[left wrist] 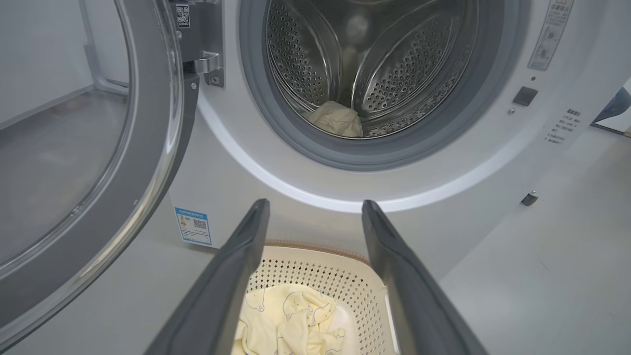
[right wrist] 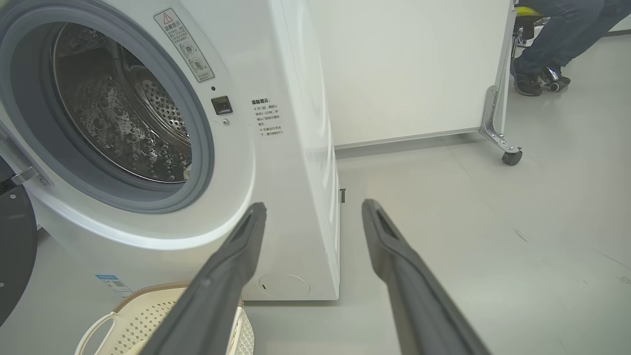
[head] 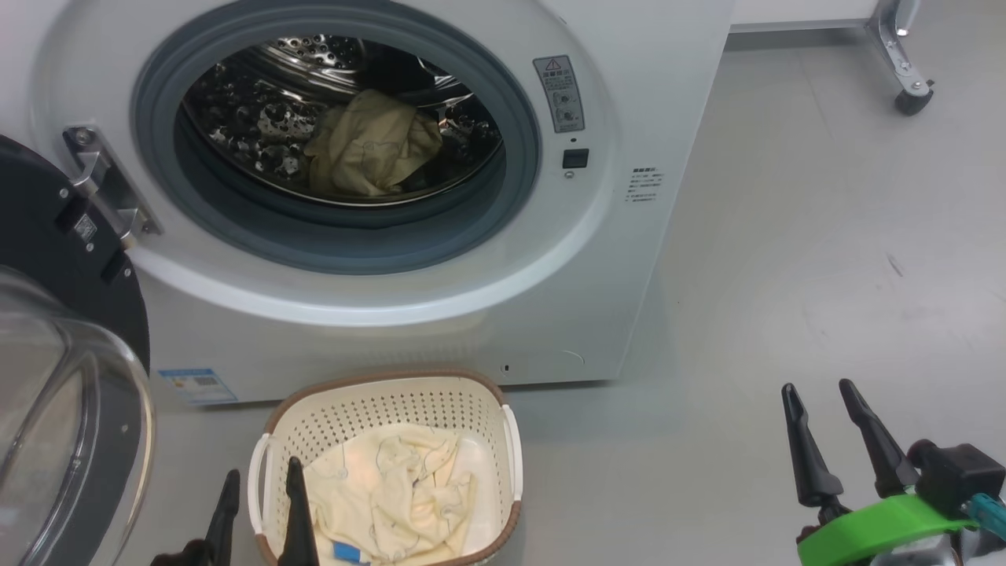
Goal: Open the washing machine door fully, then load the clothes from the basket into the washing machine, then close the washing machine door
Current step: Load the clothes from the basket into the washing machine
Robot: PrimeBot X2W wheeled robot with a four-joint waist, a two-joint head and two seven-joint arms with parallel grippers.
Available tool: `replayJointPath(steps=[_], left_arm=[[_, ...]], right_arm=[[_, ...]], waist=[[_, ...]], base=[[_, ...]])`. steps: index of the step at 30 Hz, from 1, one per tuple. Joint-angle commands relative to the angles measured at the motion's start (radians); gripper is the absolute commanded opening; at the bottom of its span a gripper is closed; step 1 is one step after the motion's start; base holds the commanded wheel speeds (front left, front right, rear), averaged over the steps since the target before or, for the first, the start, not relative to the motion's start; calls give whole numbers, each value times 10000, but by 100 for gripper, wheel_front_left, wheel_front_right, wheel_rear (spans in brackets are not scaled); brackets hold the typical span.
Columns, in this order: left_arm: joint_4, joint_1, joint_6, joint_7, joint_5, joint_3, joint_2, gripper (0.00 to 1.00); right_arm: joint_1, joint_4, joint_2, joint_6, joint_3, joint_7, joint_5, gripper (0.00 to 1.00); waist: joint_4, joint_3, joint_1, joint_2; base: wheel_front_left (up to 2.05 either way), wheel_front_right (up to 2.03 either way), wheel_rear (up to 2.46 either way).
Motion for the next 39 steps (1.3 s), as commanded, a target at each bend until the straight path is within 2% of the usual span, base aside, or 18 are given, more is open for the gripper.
replayJointPath(steps=[1,6,12,25,39], left_arm=[[-263,-420,12,-109,86,337,91,100],[946,-805,29,-109,-92,-54,91,100],[2641,-2162,124,-52,-173,-466,91,100],[6412,-5499,-453,1013,-725,-606,151,100],[9283,-7803,-419,1472,-1112,-290,438,100]], right_arm=[[-312,-373,-118,-29,198,-95,-15,100],[-544,-413,-41,-29,261,-95,61,100],[-1072,-455,99,-29,437,-95,164,100],[-2500,-388,337,-29,902,-95,425,100],[-3300,-412,400,-29,1031,-95,527,100]], waist=[[-64,109,1,0],[-224,666,1,0],[-465,1749,1,0],[-1187,3989,1,0],[-1528,5525,1,0]], base=[[0,0,0],[0,0,0],[0,0,0],[0,0,0],[0,0,0]])
